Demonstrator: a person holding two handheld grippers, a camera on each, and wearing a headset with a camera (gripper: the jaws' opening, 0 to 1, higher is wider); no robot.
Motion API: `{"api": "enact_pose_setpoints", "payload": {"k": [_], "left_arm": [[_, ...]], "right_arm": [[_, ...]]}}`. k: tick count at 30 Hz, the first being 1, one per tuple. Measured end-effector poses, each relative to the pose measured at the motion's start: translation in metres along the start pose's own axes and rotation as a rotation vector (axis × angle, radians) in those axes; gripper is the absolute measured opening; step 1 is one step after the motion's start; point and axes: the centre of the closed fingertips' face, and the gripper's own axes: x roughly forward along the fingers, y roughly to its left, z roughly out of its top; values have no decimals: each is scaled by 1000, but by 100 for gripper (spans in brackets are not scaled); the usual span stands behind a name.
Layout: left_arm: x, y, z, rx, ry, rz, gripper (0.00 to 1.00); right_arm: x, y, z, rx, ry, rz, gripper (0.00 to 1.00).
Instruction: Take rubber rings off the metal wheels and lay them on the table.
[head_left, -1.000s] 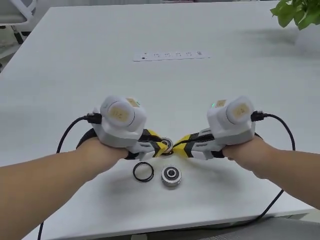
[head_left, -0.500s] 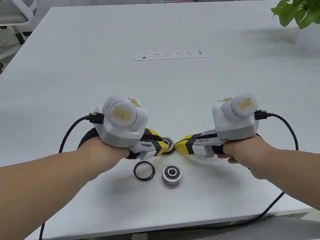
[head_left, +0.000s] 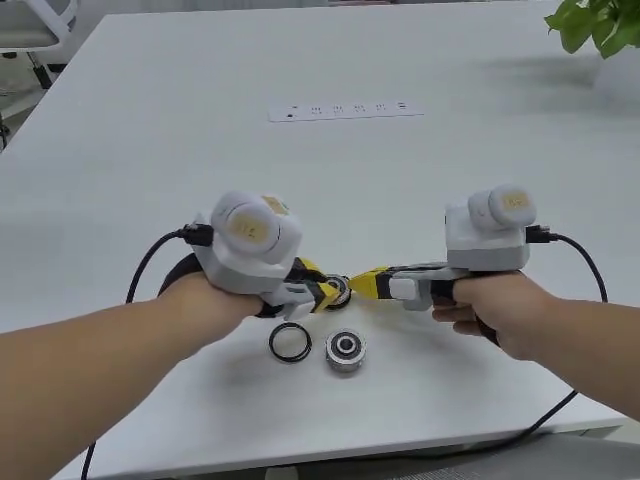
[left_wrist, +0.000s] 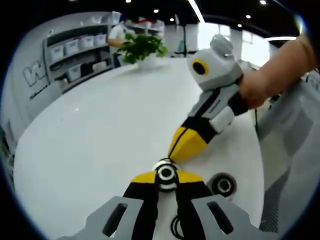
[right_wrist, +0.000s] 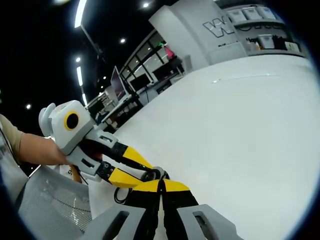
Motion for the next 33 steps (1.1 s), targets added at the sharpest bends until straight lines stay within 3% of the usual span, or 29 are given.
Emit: {"api": "enact_pose_setpoints", "payload": {"k": [24, 25, 26, 27, 28, 33], "left_arm": [[0, -1, 1, 8, -2, -1, 12], [0, -1, 1, 7, -4, 0, 12], [0, -1, 0, 6, 0, 0, 12], [0, -1, -1, 4, -3, 1, 12], [0, 0, -1, 4, -5, 1, 12], [1, 0, -1, -1, -6, 3, 12]], "right_arm": [[3, 17, -1, 44, 8, 65, 0], [4, 28, 3, 53, -10, 132, 0], [6, 30, 12, 107, -64, 120, 0], [6, 31, 6, 48, -22, 127, 0], [6, 31, 5, 27, -13, 128, 0], [8, 24, 2, 47, -11, 115, 0]]}}
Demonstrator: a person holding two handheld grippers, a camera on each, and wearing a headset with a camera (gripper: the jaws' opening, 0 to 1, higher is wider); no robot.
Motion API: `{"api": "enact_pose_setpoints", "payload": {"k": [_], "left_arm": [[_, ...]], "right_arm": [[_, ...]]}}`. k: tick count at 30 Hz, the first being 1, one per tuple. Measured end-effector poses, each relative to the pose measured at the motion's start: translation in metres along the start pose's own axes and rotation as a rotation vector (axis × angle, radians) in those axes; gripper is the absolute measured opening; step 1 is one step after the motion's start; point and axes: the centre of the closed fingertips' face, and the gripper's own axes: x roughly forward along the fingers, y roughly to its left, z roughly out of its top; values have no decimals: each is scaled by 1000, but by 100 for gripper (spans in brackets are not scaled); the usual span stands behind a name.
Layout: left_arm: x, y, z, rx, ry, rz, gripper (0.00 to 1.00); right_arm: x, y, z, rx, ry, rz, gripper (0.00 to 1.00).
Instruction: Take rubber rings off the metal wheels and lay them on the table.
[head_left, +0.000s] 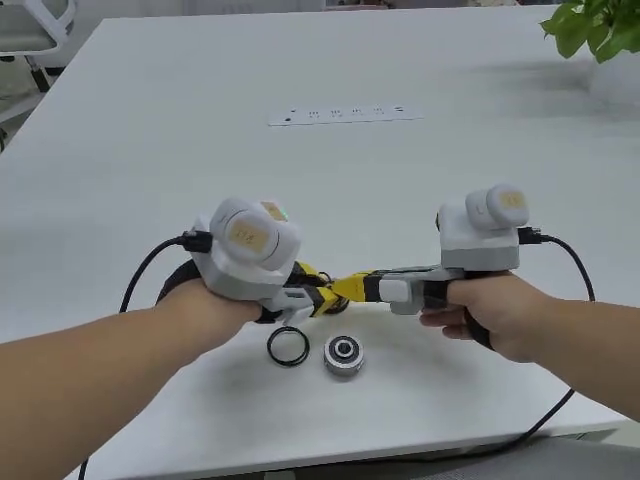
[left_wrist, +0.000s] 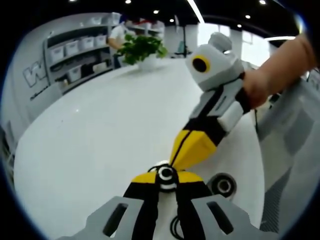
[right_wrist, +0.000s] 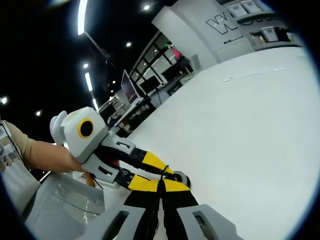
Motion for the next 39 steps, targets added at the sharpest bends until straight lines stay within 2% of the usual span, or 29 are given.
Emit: {"api": "enact_pose_setpoints", "payload": {"k": [9, 14, 18, 22, 31, 38, 39], "left_arm": [[0, 0, 1, -16, -6, -4, 13], [1, 1, 1, -51, -12, -23, 15], [-2, -1, 3, -45, -19, -32, 16], [-8, -1, 11, -50, -48, -34, 16], [-27, -8, 14, -42, -71, -47, 20], [-47, -12, 21, -60, -117, -51, 23], [-49, -9, 20, -61, -123, -50, 23]], "right_arm": [[-4, -9, -1, 1, 8, -40, 0], [-5, -8, 2, 5, 3, -41, 0], [-6, -7, 3, 6, -2, -38, 0], [-9, -7, 7, 15, -14, -39, 0], [-13, 1, 14, 23, -37, -25, 0], [-14, 9, 18, 20, -46, -10, 0], [-14, 10, 18, 19, -47, -8, 0]]}}
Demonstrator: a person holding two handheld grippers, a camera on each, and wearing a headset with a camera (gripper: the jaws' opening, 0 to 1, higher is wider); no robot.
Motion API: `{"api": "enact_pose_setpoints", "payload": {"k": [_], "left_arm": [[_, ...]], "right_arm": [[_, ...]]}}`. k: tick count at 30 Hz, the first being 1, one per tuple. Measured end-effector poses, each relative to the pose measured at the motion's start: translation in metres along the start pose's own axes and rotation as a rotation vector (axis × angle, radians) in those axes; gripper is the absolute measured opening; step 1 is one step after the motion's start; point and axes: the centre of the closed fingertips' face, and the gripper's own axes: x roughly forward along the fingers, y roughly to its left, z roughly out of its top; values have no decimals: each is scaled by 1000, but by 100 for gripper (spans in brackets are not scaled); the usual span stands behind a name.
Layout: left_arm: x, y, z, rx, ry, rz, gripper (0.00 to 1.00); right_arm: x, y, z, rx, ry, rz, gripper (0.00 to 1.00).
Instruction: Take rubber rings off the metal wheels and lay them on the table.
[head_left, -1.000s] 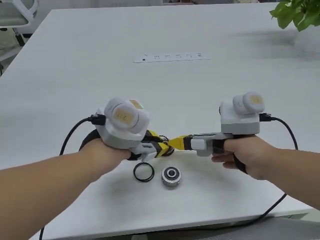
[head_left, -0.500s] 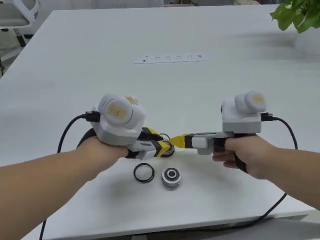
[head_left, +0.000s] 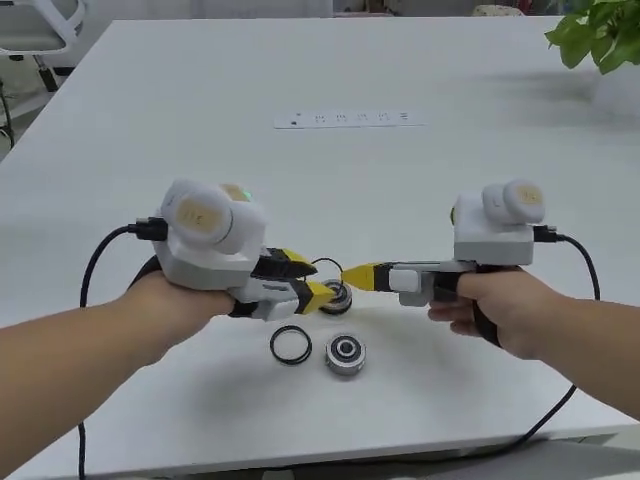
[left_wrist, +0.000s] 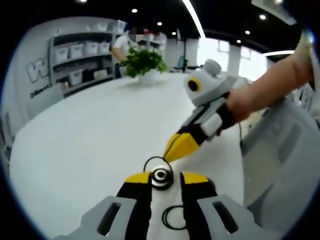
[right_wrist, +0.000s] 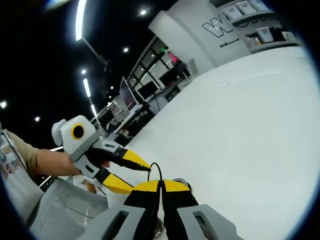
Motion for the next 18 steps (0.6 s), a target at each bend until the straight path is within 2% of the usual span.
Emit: {"api": "enact_pose_setpoints", "payload": {"k": [5, 11, 18], "left_arm": [[-14, 0, -1, 1, -13, 3, 26], [-28, 1, -7, -10, -21, 5, 30], [-43, -6, -14, 3, -22, -4, 34]], "right_arm": [[-1, 4, 1, -1, -2, 4, 0], [1, 10, 0, 3, 7, 14, 0], [8, 20, -9, -12, 48, 30, 0]]}}
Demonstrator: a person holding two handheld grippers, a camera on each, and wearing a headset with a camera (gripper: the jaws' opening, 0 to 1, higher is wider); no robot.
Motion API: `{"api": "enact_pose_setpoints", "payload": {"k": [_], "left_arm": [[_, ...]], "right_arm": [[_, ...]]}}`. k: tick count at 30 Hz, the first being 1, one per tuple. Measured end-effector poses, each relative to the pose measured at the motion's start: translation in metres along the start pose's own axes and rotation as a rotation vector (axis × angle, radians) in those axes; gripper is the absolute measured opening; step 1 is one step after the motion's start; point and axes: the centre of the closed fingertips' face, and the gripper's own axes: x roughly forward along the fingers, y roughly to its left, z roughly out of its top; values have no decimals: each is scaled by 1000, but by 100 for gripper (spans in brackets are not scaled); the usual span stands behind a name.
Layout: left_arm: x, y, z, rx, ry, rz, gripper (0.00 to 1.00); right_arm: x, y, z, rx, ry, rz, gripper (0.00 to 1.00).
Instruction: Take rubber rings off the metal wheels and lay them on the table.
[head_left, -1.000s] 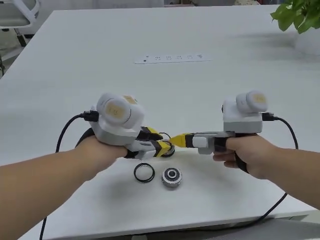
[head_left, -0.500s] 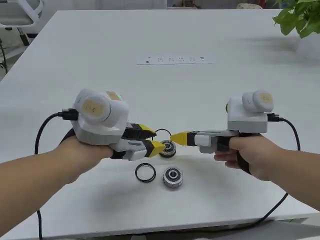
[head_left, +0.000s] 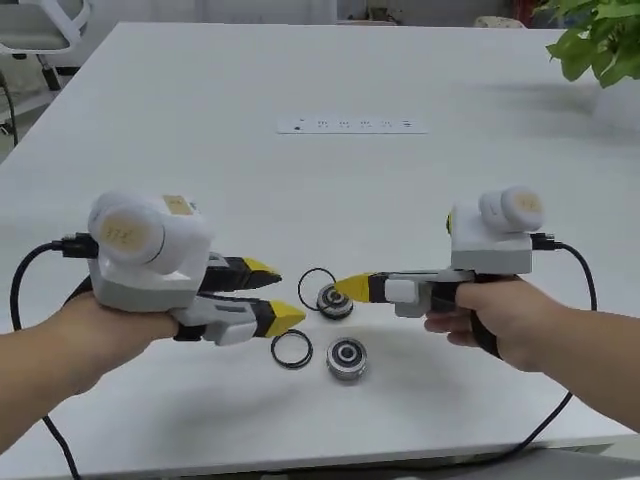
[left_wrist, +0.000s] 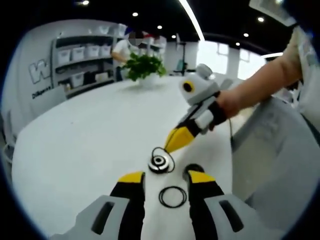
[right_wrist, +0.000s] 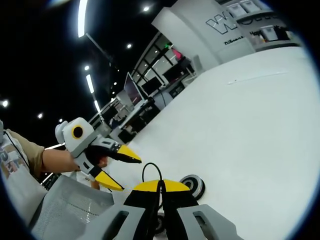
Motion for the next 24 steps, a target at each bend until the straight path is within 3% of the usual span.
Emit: {"api": "enact_pose_setpoints", "payload": {"k": [16, 24], "left_arm": [[-24, -9, -21, 31, 27, 5, 48], [-30, -8, -29, 16, 32, 14, 51]], "right_arm": [[17, 12, -26, -37, 121, 11, 0], [24, 6, -38, -63, 196, -8, 0]]}}
